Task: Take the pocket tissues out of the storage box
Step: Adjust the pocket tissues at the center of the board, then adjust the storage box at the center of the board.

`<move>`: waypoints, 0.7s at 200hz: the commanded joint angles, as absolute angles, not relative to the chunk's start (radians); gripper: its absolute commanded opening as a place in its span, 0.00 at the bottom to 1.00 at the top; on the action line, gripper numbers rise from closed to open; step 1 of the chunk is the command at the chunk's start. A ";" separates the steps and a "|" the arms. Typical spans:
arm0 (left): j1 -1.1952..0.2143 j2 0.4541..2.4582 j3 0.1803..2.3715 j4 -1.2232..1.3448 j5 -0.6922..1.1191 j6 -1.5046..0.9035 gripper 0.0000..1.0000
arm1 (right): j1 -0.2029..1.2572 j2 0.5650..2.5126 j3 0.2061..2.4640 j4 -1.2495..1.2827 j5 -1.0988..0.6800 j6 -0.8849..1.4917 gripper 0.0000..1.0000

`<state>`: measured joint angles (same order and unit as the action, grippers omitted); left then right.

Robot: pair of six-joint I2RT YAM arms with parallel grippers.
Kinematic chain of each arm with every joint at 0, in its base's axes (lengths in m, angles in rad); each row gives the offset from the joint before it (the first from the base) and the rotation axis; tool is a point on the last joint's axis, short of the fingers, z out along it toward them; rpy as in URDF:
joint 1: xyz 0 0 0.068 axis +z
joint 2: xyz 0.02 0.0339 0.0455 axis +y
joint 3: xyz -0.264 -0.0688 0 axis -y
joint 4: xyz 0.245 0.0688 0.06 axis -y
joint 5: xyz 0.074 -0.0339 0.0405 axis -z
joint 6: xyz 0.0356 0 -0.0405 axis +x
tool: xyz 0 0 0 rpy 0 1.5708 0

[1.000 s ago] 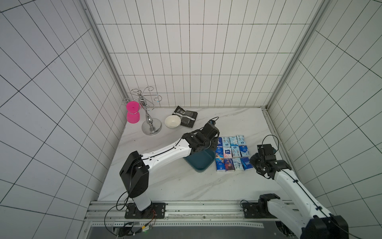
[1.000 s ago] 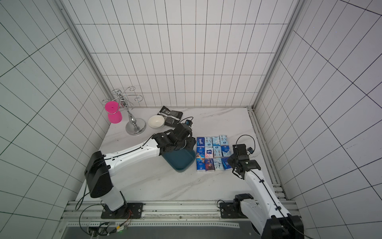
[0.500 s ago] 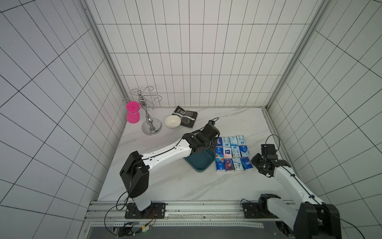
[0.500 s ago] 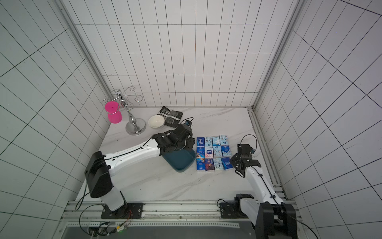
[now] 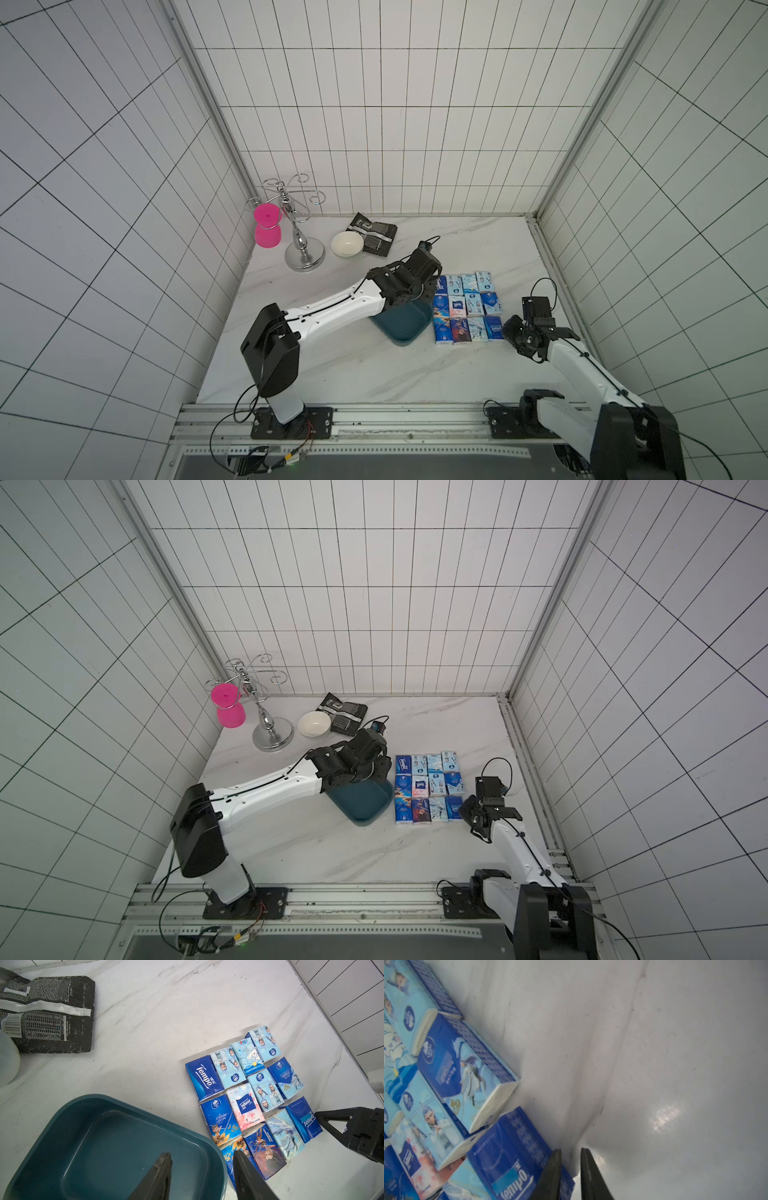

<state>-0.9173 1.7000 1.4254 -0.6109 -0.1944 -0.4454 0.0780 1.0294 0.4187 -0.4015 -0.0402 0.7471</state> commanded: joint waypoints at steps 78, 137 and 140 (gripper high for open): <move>-0.915 1.658 1.412 -0.628 -0.312 -0.468 0.51 | 0.072 1.011 0.594 -0.526 0.053 0.554 0.43; -0.756 1.481 1.246 -0.572 -0.406 -0.519 0.52 | 0.071 1.063 0.759 -0.484 0.013 0.462 0.98; -0.747 1.471 1.238 -0.573 -0.411 -0.524 0.52 | 0.071 1.067 0.764 -0.480 0.003 0.459 0.98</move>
<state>-0.8158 1.5490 1.2915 -0.6052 -0.3431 -0.4870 0.0776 1.0428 0.6846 -0.4973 0.0341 0.5133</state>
